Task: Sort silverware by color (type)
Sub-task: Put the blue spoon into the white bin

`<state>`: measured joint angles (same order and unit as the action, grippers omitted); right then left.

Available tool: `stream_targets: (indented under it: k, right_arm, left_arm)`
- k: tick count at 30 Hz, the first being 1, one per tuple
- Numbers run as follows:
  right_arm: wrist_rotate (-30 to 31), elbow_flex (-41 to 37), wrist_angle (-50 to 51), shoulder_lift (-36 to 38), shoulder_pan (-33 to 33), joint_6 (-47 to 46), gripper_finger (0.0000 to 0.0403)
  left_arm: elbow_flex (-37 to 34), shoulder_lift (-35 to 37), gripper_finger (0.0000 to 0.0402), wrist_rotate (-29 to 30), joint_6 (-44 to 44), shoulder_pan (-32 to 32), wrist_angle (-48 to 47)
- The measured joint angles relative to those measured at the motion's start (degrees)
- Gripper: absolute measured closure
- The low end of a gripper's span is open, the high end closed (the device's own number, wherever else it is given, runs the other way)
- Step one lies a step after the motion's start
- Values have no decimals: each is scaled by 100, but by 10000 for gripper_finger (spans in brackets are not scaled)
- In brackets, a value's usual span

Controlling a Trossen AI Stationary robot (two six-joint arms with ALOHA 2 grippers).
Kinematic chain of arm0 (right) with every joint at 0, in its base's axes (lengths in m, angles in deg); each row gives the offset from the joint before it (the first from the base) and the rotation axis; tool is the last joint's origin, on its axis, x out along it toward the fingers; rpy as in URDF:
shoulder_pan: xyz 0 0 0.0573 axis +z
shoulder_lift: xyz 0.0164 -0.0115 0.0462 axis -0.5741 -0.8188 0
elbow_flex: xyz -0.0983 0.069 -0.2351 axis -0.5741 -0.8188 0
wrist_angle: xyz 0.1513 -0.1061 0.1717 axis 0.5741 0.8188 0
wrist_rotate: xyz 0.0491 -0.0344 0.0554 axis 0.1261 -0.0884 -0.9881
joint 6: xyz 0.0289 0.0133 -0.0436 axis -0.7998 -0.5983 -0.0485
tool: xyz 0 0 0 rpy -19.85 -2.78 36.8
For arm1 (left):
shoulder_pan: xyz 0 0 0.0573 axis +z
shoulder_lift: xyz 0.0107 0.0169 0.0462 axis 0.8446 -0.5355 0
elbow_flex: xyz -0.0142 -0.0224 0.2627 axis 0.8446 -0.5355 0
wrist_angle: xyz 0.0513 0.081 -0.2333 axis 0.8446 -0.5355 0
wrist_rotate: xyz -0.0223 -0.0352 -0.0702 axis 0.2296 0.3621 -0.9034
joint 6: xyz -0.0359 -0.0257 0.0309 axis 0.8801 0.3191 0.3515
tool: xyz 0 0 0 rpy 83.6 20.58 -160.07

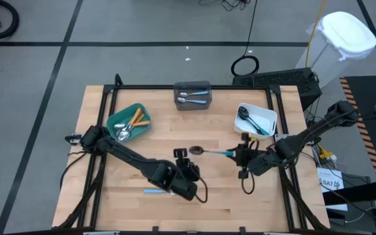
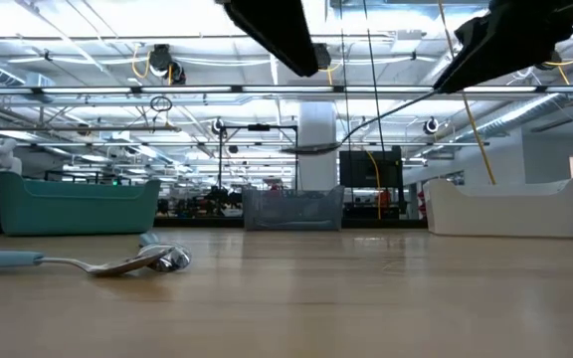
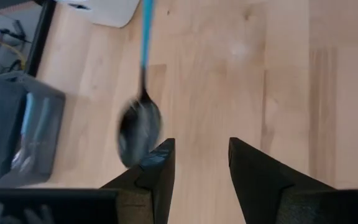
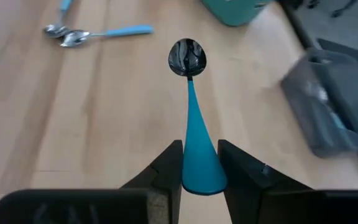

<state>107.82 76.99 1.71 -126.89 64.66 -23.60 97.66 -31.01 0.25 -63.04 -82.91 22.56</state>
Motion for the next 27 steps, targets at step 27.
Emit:
stream_targets:
  k: [27]
  right_arm:
    - [1629,2,3953,1669,-4,-2633,321]
  left_arm:
    - [4,0,252,110,696,-513,-636]
